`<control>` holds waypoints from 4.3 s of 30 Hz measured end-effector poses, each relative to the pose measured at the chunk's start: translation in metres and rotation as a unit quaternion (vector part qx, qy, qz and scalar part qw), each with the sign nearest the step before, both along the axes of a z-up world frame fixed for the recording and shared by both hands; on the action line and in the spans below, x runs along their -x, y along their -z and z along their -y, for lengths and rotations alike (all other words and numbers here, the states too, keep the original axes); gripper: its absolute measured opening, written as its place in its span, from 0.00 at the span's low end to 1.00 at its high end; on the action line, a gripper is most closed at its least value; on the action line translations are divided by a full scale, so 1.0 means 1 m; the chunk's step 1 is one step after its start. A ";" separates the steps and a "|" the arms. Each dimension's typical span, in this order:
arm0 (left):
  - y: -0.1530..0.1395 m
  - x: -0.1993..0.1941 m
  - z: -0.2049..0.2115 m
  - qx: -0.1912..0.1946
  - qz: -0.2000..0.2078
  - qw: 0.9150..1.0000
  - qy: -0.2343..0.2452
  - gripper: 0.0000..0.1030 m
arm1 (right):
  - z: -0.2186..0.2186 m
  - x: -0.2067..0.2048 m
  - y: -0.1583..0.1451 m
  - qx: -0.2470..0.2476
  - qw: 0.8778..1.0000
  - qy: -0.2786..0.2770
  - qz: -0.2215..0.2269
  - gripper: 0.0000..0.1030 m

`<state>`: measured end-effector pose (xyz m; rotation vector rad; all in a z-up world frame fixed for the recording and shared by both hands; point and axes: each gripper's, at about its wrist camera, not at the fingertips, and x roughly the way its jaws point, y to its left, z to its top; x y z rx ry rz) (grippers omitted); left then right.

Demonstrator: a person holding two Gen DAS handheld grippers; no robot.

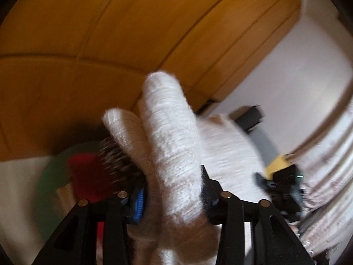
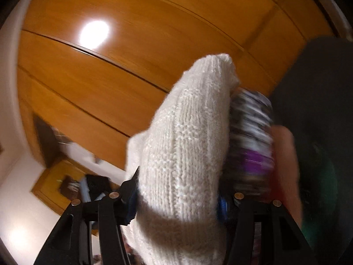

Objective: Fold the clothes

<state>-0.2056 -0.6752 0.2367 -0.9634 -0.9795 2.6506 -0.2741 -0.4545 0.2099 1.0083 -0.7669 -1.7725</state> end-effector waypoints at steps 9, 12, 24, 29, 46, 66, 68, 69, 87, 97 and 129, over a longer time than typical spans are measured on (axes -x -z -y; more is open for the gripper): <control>-0.019 -0.052 0.015 -0.006 -0.100 0.991 -0.085 0.49 | -0.034 -0.026 -0.054 -0.017 0.994 0.061 -0.092 0.78; -0.055 -0.066 -0.002 0.049 -0.150 0.981 -0.116 0.49 | -0.041 -0.052 -0.095 -0.060 0.977 0.071 -0.194 0.74; -0.025 0.085 -0.077 0.263 0.042 0.964 -0.021 0.49 | 0.064 -0.010 -0.066 -0.238 0.958 0.000 -0.161 0.55; -0.017 0.083 -0.060 0.212 0.022 0.977 -0.022 0.50 | 0.072 -0.009 -0.056 -0.247 0.952 0.000 -0.180 0.55; -0.014 -0.120 -0.176 0.121 -0.245 0.962 0.015 0.79 | -0.210 -0.200 0.012 -0.077 0.954 0.258 -0.128 0.88; 0.166 -0.212 -0.563 0.189 -0.035 0.868 0.458 0.77 | -0.594 -0.621 0.155 -0.261 0.638 0.715 0.115 0.88; 0.172 -0.216 -0.576 0.208 -0.038 0.860 0.465 0.77 | -0.629 -0.658 0.143 -0.258 0.602 0.746 0.117 0.89; 0.175 -0.217 -0.582 0.216 -0.040 0.856 0.468 0.77 | -0.645 -0.673 0.140 -0.257 0.588 0.758 0.120 0.89; 0.221 -0.225 -0.698 0.377 -0.021 0.786 0.489 0.76 | -0.686 -0.712 0.169 -0.138 0.559 0.804 0.147 0.91; 0.208 -0.243 -0.696 0.358 -0.025 0.800 0.481 0.76 | -0.636 -0.621 0.163 -0.191 0.636 0.741 0.094 0.92; 0.124 -0.211 -0.385 0.395 0.008 0.917 0.050 0.73 | -0.332 -0.347 0.096 -0.329 0.877 0.273 -0.220 0.97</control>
